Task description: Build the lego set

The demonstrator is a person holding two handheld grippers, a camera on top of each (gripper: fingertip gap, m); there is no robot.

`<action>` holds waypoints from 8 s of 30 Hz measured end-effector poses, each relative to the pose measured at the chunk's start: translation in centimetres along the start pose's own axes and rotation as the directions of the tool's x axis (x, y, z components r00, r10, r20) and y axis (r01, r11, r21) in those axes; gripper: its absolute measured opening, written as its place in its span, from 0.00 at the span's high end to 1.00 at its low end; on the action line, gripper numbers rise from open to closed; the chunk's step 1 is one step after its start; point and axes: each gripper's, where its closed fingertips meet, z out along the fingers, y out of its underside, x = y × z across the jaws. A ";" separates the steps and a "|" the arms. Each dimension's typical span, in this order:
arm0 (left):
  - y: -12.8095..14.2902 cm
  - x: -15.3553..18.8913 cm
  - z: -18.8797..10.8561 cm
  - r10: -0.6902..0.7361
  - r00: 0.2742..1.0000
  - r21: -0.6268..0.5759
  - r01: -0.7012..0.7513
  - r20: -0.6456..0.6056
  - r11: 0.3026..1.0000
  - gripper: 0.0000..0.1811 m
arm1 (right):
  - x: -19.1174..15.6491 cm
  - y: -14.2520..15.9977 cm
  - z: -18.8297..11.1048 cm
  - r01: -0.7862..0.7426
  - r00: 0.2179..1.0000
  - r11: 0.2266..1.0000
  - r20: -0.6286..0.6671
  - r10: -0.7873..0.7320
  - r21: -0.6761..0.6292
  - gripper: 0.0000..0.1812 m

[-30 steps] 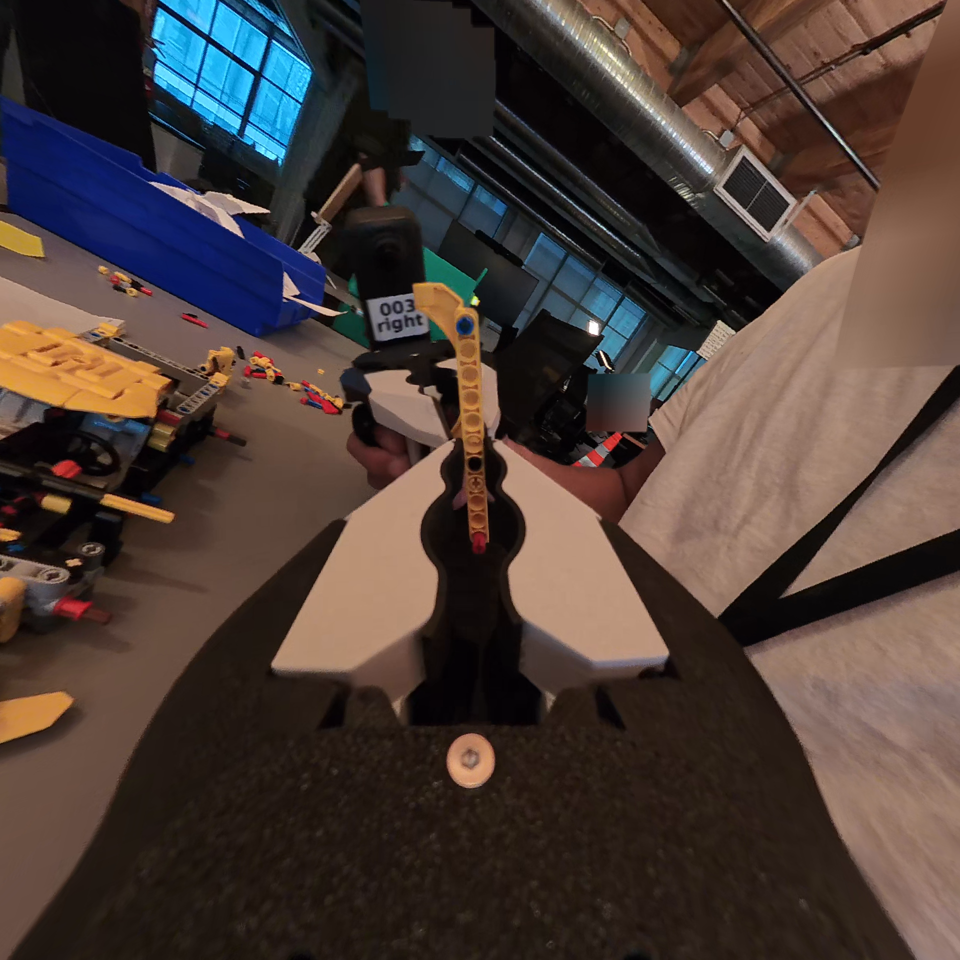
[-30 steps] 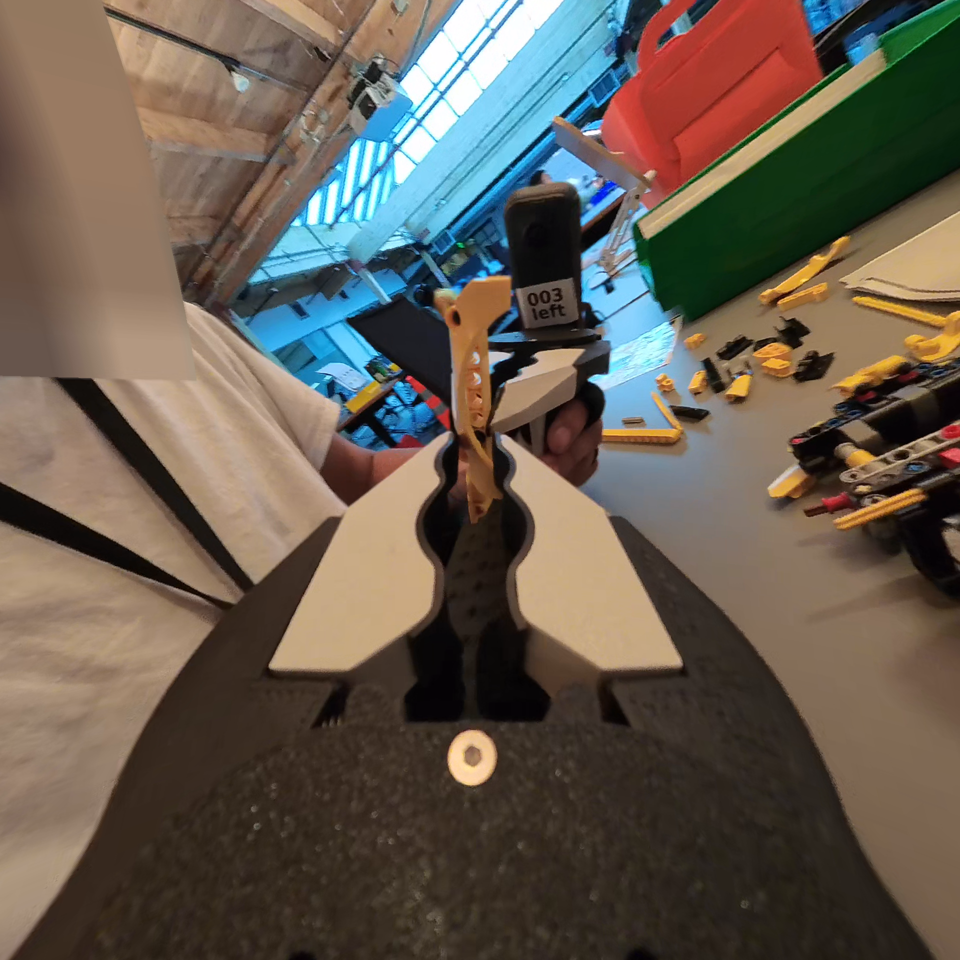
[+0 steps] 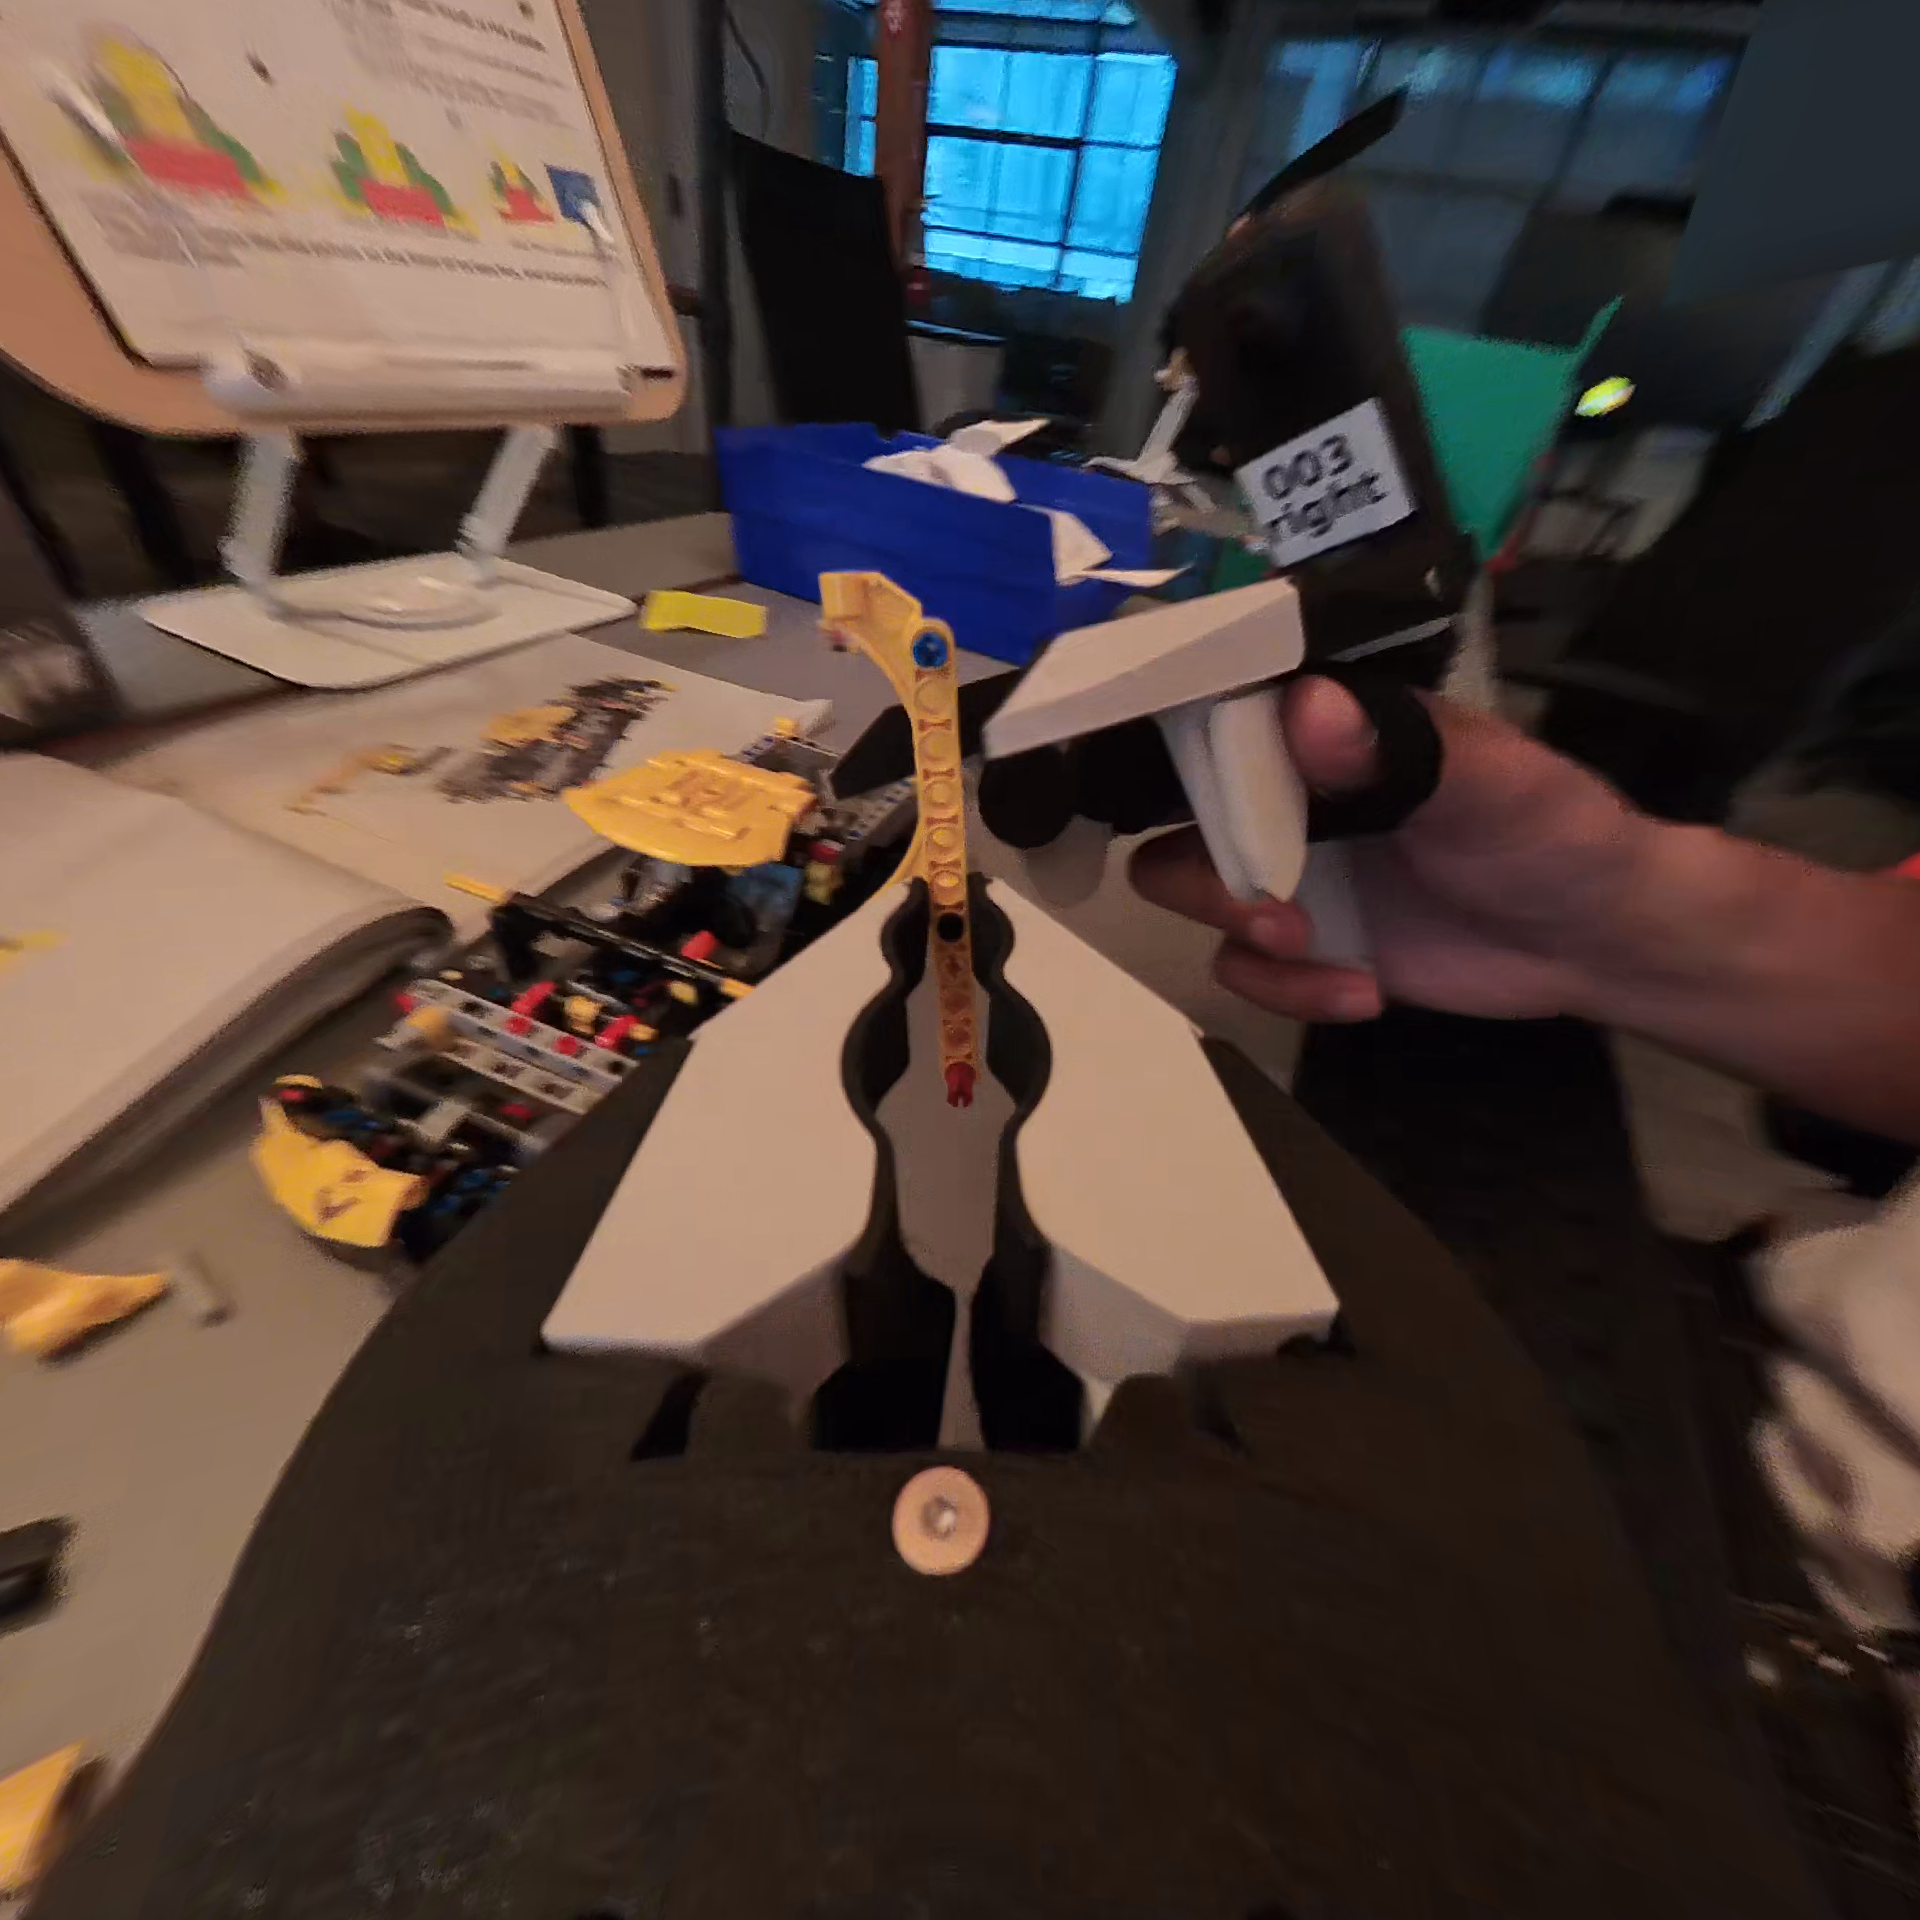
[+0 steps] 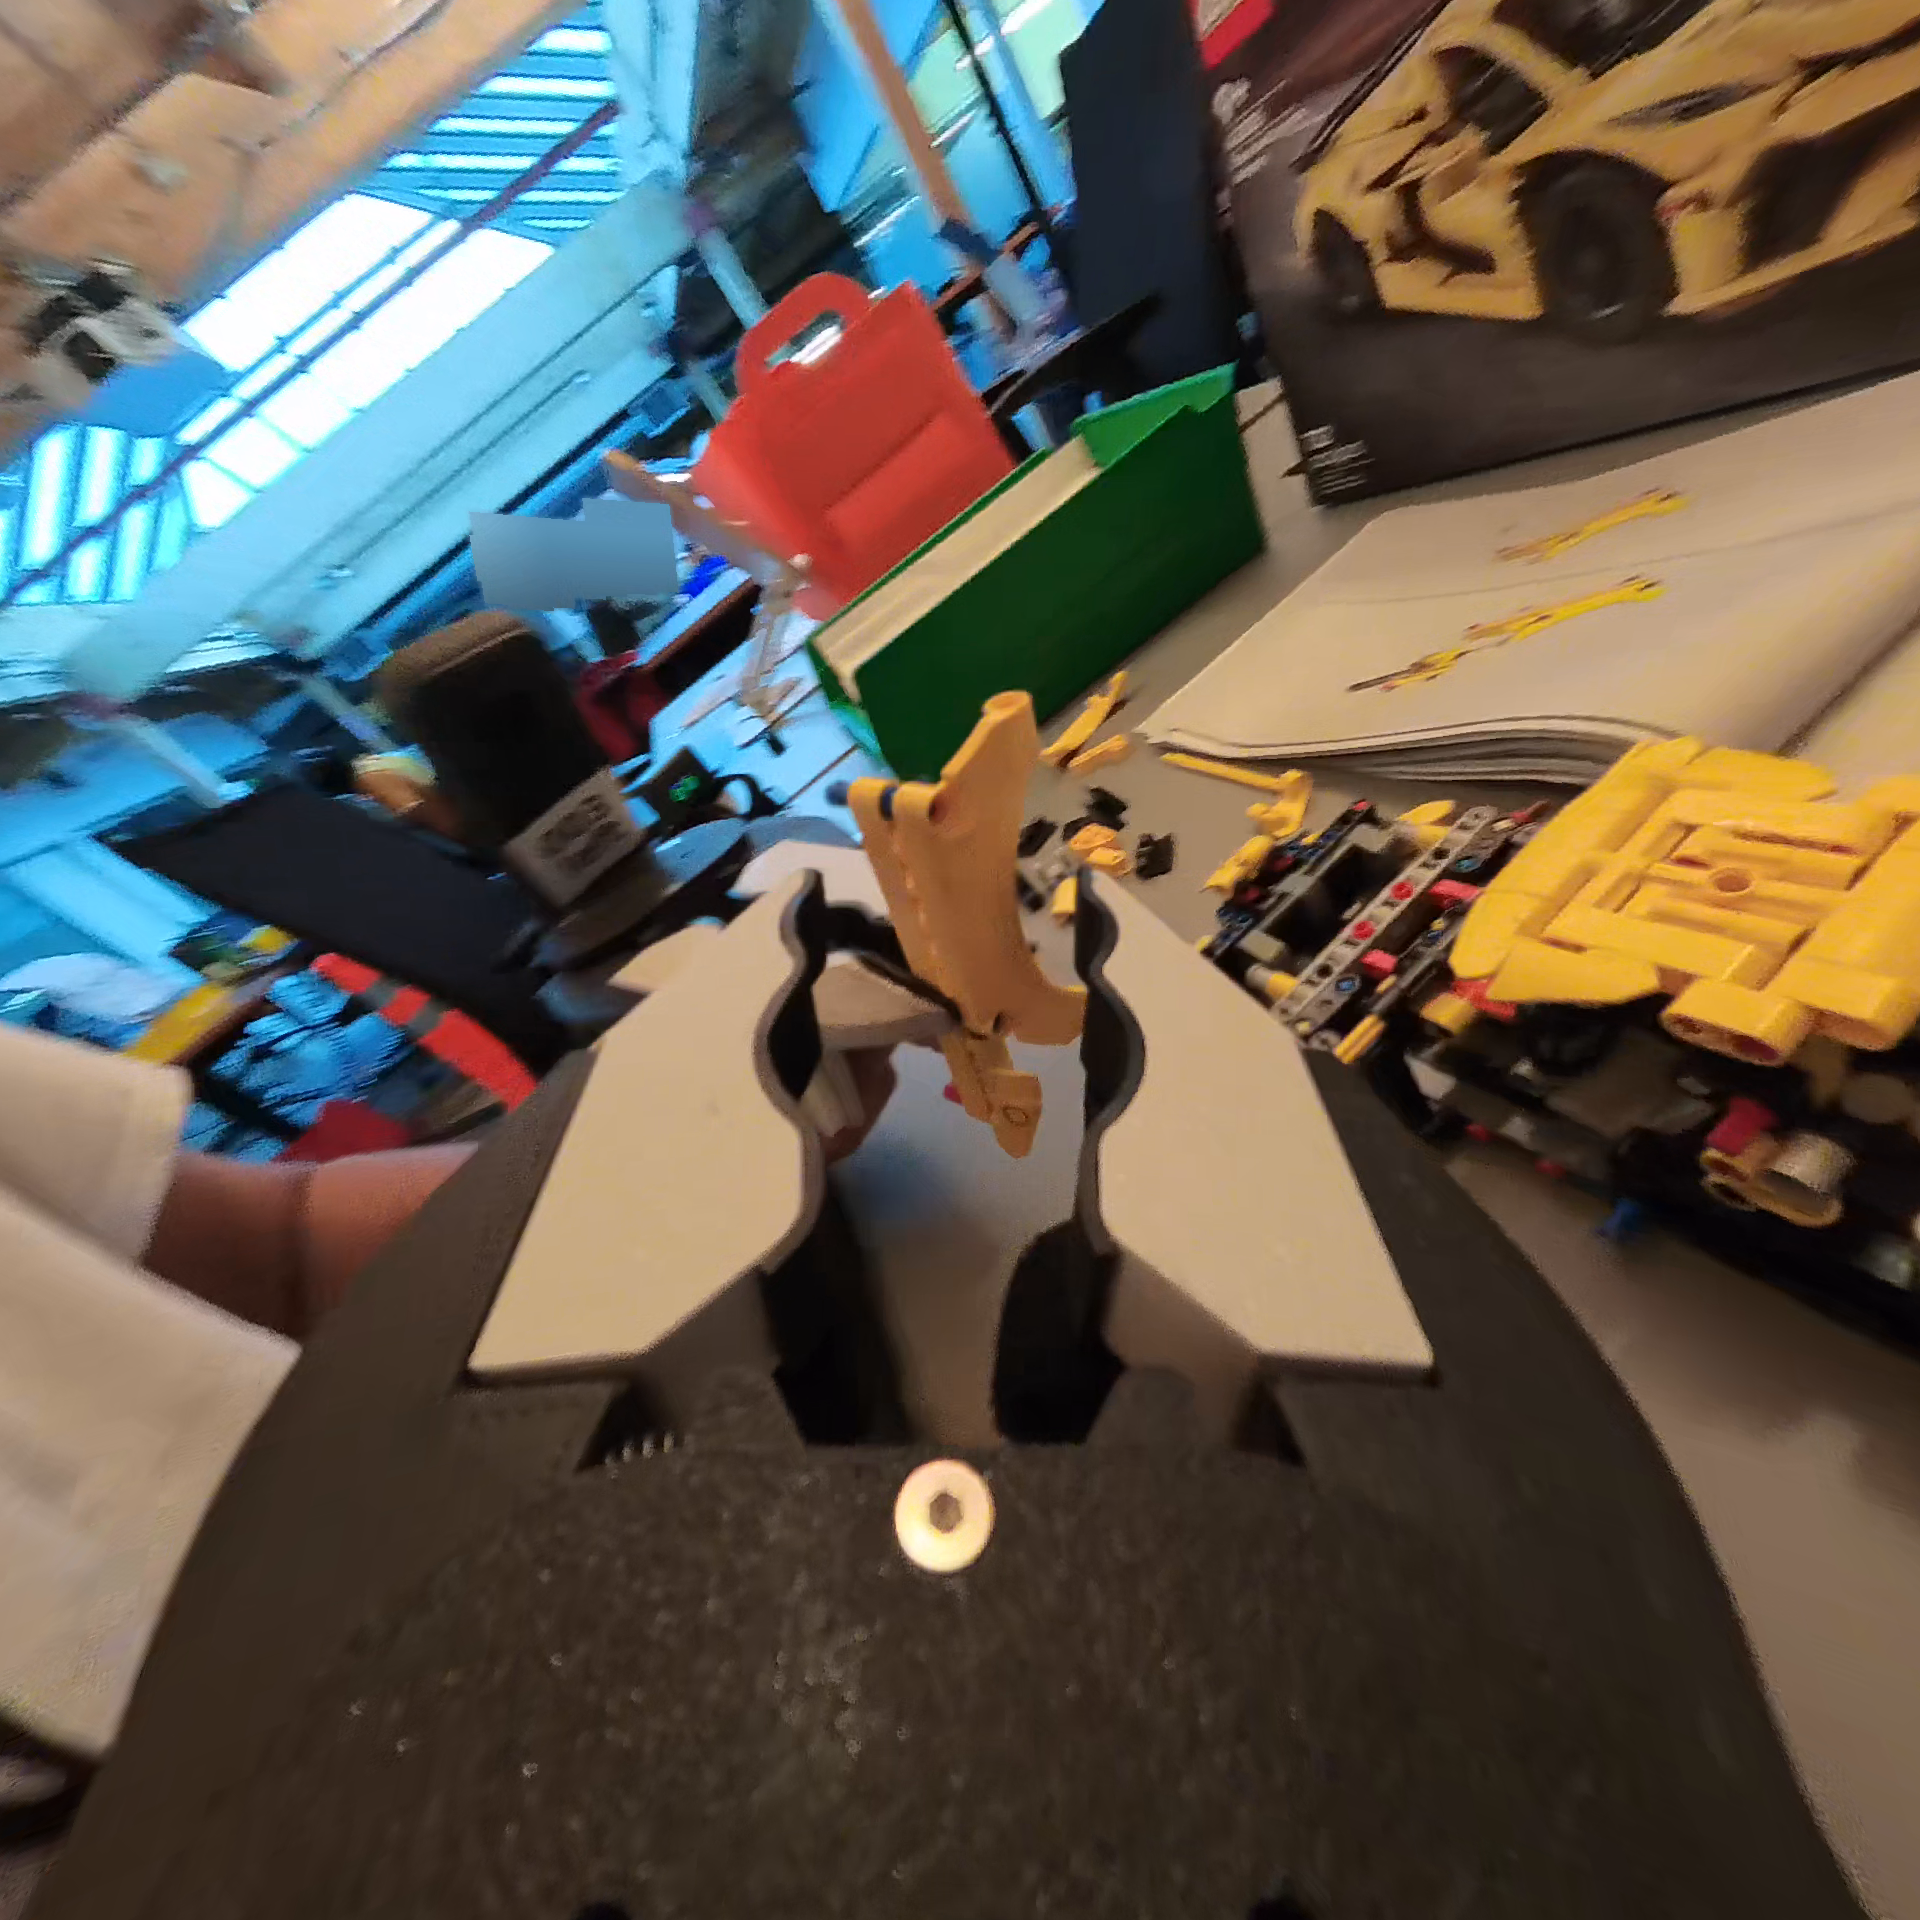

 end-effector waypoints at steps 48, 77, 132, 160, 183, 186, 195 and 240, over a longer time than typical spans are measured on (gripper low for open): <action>-3.3 -2.8 -2.4 -0.425 0.888 0.249 0.459 -0.178 0.853 0.96 | 1.5 -3.5 -1.8 0.205 0.978 0.977 -0.026 -0.207 -0.061 0.69; -2.8 -3.3 -2.3 -0.555 0.797 0.257 0.603 -0.238 0.755 0.96 | 1.9 1.4 2.5 0.574 0.666 0.682 -0.225 -0.711 -0.454 0.80; -3.8 2.1 -3.4 -0.434 0.698 -0.040 0.504 -0.569 0.863 0.96 | -3.6 1.4 -1.4 0.204 0.950 0.875 0.306 -0.068 -0.440 0.71; -0.2 -1.5 2.1 -0.349 0.937 0.052 0.350 -0.028 0.935 0.83 | 2.6 -3.9 0.8 -0.378 0.898 0.911 0.307 0.316 0.166 0.99; -0.9 -4.6 -1.3 -0.262 0.965 0.072 0.259 0.029 0.963 0.89 | 3.9 -3.0 0.1 -0.445 0.866 0.887 0.314 0.390 0.125 0.99; 0.5 -3.5 -0.2 -0.189 0.982 -0.015 0.189 0.029 0.982 0.85 | 4.0 -3.2 -0.2 -0.474 0.849 0.870 0.331 0.411 0.137 0.99; 1.5 -2.4 1.0 -0.041 0.998 -0.090 0.046 0.050 0.995 0.84 | 4.0 -3.0 -0.4 -0.476 0.849 0.870 0.325 0.416 0.129 0.99; 10.8 4.2 1.9 0.049 0.956 -0.608 -0.222 -0.288 0.762 0.89 | 9.3 0.8 -11.0 0.163 0.900 0.983 -0.395 -0.181 -0.079 0.83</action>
